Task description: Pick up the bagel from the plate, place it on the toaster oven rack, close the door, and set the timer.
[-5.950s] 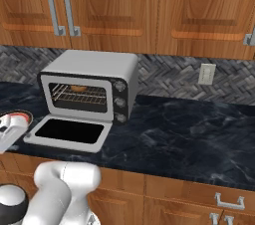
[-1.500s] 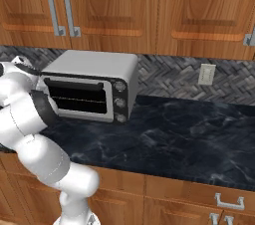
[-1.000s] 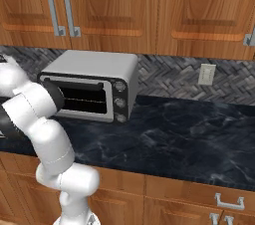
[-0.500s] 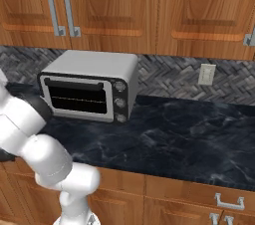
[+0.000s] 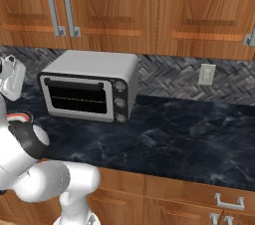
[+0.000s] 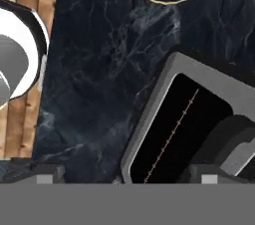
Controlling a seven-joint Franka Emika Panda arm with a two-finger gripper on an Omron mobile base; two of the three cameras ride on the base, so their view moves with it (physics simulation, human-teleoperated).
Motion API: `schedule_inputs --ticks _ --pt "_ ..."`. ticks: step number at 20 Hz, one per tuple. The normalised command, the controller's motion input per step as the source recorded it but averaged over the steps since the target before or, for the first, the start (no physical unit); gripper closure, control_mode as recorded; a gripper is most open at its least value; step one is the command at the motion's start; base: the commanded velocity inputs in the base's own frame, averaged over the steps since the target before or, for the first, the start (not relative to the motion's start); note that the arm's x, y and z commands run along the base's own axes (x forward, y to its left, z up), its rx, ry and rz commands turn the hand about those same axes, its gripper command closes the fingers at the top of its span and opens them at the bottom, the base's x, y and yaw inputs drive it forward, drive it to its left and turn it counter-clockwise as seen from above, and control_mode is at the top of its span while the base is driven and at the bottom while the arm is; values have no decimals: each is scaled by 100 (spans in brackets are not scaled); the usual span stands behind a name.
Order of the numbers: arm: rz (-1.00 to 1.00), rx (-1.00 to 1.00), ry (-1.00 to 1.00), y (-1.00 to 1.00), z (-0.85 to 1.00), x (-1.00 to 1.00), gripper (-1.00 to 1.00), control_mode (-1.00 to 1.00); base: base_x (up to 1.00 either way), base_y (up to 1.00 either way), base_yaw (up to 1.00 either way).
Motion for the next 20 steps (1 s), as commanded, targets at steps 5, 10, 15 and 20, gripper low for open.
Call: schedule_inputs --ticks 5,10,15,20 --pt "-49 51 0 -100 -36 -11 -100 -100 0 0 0" --pt "-53 33 -3 -88 -42 0 -100 -100 0 0 0" --pt "-47 4 -15 -53 -36 0 -100 -100 0 0 0" --pt "-45 0 -16 -42 -28 5 -100 -100 0 0 0"
